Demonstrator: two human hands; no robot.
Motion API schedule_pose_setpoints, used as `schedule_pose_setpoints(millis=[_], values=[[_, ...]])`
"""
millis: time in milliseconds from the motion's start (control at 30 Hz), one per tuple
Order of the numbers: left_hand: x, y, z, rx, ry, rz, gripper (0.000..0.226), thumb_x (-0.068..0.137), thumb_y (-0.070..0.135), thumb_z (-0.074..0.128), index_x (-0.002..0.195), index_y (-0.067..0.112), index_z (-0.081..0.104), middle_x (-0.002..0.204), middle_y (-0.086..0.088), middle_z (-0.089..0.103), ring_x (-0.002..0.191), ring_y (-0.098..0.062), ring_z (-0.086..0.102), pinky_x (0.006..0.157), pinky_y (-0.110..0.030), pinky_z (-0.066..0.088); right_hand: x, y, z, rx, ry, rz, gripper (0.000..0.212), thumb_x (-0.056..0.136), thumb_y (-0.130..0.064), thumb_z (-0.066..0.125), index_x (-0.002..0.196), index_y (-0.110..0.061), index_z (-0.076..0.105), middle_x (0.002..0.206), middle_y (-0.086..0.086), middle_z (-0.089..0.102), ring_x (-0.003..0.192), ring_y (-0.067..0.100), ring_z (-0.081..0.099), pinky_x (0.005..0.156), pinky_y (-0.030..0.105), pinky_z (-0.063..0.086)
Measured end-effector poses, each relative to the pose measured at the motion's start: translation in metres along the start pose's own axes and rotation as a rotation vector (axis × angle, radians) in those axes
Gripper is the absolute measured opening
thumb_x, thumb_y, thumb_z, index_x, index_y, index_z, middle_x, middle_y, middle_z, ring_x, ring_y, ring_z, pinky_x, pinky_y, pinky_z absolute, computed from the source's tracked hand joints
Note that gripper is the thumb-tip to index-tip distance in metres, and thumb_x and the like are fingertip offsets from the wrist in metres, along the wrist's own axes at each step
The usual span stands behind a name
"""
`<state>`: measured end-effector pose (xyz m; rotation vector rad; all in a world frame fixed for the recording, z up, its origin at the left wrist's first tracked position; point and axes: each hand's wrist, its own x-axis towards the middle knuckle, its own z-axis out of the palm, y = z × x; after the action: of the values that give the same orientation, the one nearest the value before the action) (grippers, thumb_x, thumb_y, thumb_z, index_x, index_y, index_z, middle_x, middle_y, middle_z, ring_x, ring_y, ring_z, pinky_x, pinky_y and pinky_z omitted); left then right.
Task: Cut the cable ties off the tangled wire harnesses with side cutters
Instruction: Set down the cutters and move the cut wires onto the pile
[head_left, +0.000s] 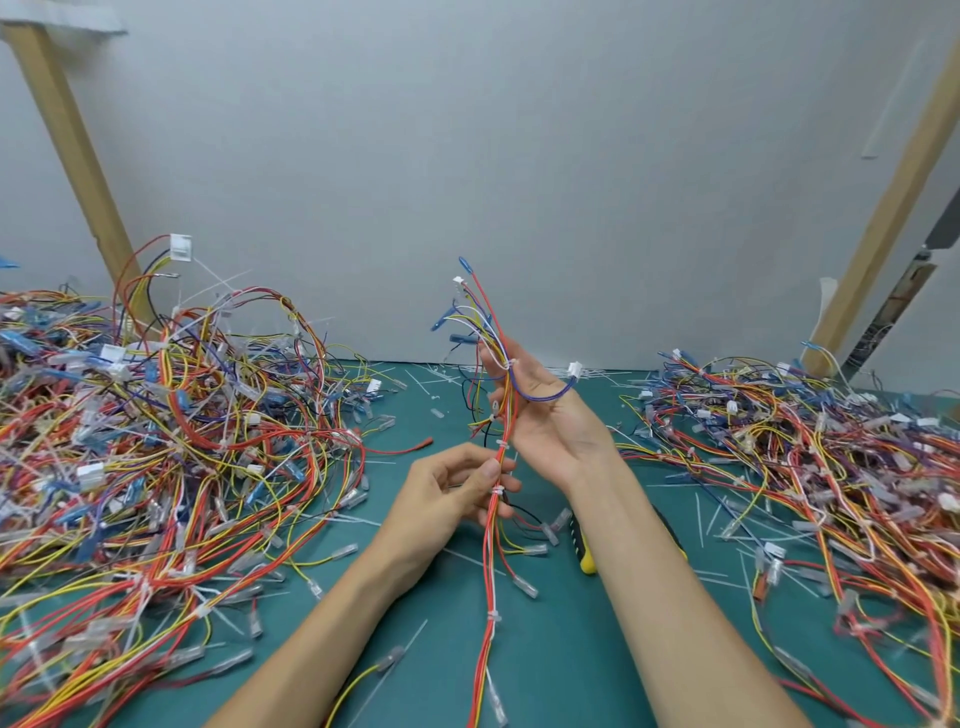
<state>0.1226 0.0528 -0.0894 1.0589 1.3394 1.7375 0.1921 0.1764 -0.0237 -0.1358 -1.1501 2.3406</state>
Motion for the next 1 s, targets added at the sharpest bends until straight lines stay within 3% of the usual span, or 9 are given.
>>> schedule_pose_setpoints(millis=[233, 367, 500, 767, 1000], values=[[0.001, 0.000, 0.001, 0.013, 0.002, 0.005, 0.026, 0.088, 0.024, 0.057, 0.101, 0.003, 0.066, 0.084, -0.006, 0.073, 0.065, -0.015, 0.066, 0.062, -0.020, 0.052, 0.001, -0.002, -0.002, 0.001, -0.059, -0.023, 0.035, 0.082, -0.002, 0.052, 0.106, -0.016, 0.073, 0.097, 0.007, 0.072, 0.065, 0.010, 0.058, 0.062, 0.020, 0.050], [0.001, 0.000, 0.000, 0.025, -0.001, 0.008, 0.020, 0.094, 0.016, 0.054, 0.102, 0.002, 0.065, 0.084, -0.006, 0.073, 0.064, -0.014, 0.065, 0.064, -0.020, 0.052, 0.003, -0.001, -0.005, 0.011, -0.080, -0.022, 0.037, 0.081, -0.003, 0.054, 0.112, -0.015, 0.070, 0.102, 0.008, 0.071, 0.068, 0.011, 0.058, 0.064, 0.022, 0.051], [0.001, -0.001, -0.001, 0.030, 0.000, 0.006, 0.019, 0.095, 0.014, 0.053, 0.102, 0.002, 0.065, 0.084, -0.005, 0.073, 0.065, -0.014, 0.065, 0.065, -0.021, 0.052, 0.004, -0.001, -0.007, 0.001, -0.066, -0.029, 0.035, 0.078, -0.004, 0.058, 0.106, -0.018, 0.074, 0.100, 0.009, 0.072, 0.070, 0.012, 0.058, 0.063, 0.024, 0.052], [0.001, -0.001, -0.001, 0.001, 0.001, -0.008, 0.026, 0.086, 0.027, 0.060, 0.103, 0.009, 0.070, 0.091, -0.007, 0.075, 0.071, -0.014, 0.069, 0.068, -0.022, 0.056, 0.003, -0.006, -0.002, -0.040, 0.033, -0.062, 0.038, 0.082, -0.002, 0.055, 0.118, -0.012, 0.060, 0.094, 0.007, 0.072, 0.065, 0.008, 0.062, 0.060, 0.023, 0.053], [0.001, 0.000, -0.006, -0.067, -0.058, -0.017, 0.026, 0.083, 0.019, 0.070, 0.109, 0.018, 0.072, 0.110, -0.006, 0.073, 0.090, -0.012, 0.068, 0.079, -0.019, 0.052, -0.001, -0.014, 0.003, -0.072, 0.056, -0.119, 0.045, 0.092, 0.009, 0.045, 0.136, -0.002, 0.049, 0.122, 0.018, 0.059, 0.081, 0.011, 0.063, 0.069, 0.026, 0.050]])
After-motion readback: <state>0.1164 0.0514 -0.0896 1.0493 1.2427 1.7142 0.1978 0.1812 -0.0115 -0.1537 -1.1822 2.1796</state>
